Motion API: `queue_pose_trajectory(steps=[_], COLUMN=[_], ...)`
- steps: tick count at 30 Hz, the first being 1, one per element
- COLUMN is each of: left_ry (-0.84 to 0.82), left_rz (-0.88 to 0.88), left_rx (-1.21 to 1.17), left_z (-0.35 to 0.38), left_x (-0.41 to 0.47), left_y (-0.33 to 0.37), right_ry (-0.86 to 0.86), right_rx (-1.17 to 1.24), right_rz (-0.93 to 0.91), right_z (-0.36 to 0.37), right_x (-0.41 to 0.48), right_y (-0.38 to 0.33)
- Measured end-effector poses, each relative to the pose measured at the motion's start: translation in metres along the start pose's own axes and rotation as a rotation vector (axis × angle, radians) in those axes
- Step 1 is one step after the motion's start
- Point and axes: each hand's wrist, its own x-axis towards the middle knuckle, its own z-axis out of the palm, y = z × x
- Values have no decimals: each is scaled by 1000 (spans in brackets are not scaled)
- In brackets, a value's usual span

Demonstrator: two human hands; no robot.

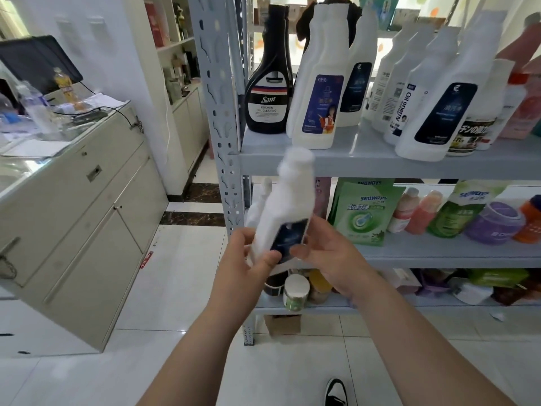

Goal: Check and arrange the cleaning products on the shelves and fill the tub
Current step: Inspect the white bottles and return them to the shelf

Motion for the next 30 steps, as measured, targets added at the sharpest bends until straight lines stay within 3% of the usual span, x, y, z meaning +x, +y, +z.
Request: queue_pose_trajectory(steps=[10, 15, 19, 25, 30], left_ry=[58, -140, -162, -306, -105], left_rz=[55, 65, -40, -11, 151], left_rx=[90, -7, -132, -222, -35], left_z=[-3, 0, 14, 17, 19], left_x=[5, 10, 15, 39, 67], left_y=[-7, 3, 18, 42, 64], right_ry=[48, 92, 150, 145, 90], right_rx=[-34, 44, 97, 102, 100], right_rz=[16, -30, -76, -133, -225], right_z=[-7, -15, -18, -33, -47], right_x=[-4, -4, -1, 14, 40], right_y=[-1, -1, -18, -36, -59])
